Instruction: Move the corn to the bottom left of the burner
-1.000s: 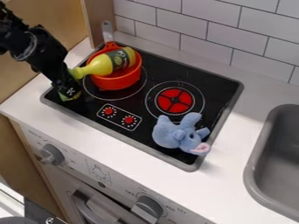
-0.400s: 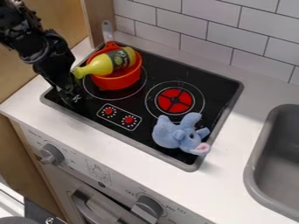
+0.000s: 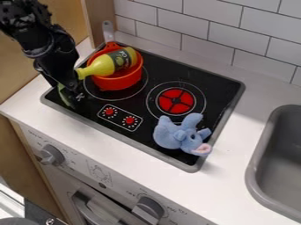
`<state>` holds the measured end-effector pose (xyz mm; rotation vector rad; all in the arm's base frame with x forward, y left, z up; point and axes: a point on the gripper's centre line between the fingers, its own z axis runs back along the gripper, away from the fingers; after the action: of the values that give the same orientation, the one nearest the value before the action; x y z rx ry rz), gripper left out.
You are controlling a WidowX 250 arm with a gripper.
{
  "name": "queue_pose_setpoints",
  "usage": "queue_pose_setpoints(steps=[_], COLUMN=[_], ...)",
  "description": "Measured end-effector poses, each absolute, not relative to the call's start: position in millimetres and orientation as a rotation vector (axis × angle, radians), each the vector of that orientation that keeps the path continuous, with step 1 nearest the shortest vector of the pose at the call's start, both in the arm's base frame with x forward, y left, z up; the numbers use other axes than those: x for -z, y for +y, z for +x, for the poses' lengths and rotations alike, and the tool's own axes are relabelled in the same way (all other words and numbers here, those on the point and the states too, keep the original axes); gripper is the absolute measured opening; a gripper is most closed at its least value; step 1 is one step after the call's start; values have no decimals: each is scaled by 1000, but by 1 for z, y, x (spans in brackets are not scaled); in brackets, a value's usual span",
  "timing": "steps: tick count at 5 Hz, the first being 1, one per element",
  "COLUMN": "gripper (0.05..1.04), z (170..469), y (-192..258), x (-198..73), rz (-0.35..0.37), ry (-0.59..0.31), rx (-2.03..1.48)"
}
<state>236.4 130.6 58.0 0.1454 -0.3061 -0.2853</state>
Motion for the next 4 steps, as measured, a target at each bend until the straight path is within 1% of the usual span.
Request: queue_pose_setpoints(steps=[1, 2, 4], gripper=[999, 999, 999], z=[230, 225, 226], y=[128, 120, 121], x=[-71, -70, -80], rz=[152, 121, 92], ry=[-296, -260, -224], rx=[282, 263, 249])
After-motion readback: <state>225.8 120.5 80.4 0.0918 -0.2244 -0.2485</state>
